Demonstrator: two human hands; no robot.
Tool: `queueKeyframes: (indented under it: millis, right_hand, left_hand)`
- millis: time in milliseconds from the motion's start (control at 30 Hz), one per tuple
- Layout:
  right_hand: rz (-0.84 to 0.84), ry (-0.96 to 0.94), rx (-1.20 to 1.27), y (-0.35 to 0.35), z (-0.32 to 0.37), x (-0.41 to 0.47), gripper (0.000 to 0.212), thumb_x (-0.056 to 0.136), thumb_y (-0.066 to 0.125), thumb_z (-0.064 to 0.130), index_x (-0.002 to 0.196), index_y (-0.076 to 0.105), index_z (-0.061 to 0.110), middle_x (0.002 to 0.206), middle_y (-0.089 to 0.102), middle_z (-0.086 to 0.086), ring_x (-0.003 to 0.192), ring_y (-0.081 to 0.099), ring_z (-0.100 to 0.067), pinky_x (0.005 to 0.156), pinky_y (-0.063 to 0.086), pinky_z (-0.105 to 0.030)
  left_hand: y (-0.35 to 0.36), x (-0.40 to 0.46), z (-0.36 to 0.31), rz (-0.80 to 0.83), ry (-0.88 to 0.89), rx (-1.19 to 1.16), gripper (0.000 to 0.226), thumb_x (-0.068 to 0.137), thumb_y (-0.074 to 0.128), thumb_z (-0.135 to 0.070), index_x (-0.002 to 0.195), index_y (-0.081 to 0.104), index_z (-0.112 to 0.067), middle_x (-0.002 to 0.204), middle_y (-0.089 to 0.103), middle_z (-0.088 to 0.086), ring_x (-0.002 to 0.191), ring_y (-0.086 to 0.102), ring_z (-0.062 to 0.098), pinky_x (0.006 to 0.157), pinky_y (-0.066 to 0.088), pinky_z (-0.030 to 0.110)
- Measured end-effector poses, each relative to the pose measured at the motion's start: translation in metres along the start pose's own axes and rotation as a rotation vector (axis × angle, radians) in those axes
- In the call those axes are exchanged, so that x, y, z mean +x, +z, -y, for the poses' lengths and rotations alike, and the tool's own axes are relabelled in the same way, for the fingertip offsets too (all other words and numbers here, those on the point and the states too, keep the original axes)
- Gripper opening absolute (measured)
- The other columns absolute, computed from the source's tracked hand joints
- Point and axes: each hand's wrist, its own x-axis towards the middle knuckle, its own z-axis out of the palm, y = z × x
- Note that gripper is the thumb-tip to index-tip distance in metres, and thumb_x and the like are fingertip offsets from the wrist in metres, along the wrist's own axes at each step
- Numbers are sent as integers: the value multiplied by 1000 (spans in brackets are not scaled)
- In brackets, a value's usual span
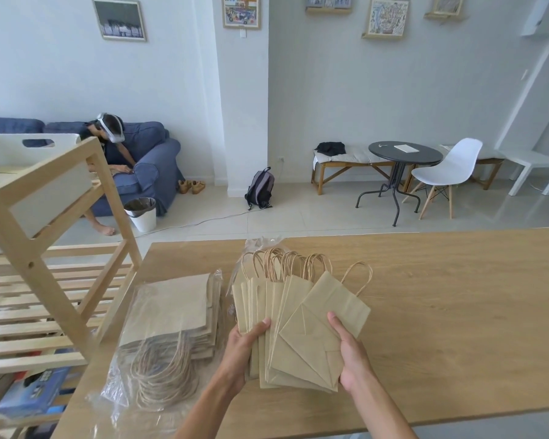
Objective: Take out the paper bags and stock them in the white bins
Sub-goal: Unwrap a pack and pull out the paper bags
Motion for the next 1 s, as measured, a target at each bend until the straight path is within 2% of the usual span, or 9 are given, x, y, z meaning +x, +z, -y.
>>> queueKeyframes:
  millis: [167,300,600,800,933,1000]
  right_hand:
    - [-38,-16,36,-3,5,1,48,76,88,34,116,74,13,102,81,-14,95,76,-34,73,63,-46]
    - [-19,6,57,3,2,-1,50,77,88,30,121,72,13,112,78,-16,102,74,-36,78,61,-47]
    - [-17,45,120,5,-6,-2,51,78,86,30,123,72,12,114,77,-18,105,72,-38,83,60,-49]
    - [49,56,111,4,-8,-3,50,78,85,31,123,73,13,112,78,-16,108,72,-37,84,60,-49]
    - [33,32,119,1,-9,-3,50,81,82,30,125,71,11,115,77,-18,110,71,-38,84,59,-48]
    - [21,22,132,1,-10,-3,52,80,82,30,126,70,10,117,76,-19,110,71,-38,86,59,-49]
  left_hand:
    - [-9,5,-2,-61,14,-21,55,83,78,-27,129,63,-1,114,76,21,108,73,37,101,53,58]
    - [-16,5,0,-46,31,2,56,85,77,-35,129,65,-3,116,76,19,109,73,36,101,53,58]
    - [-21,5,0,-80,99,53,65,79,79,-58,129,64,-19,116,78,4,111,73,22,104,53,50]
    - [-21,8,2,-123,106,59,59,82,70,-56,125,66,-16,110,79,6,104,75,24,97,58,47]
    - [-22,8,4,-122,111,64,48,86,72,-46,125,66,-16,113,78,5,110,73,26,103,53,52]
    - [-23,8,6,-124,115,76,45,87,72,-45,123,67,-19,112,79,2,110,72,23,102,53,50]
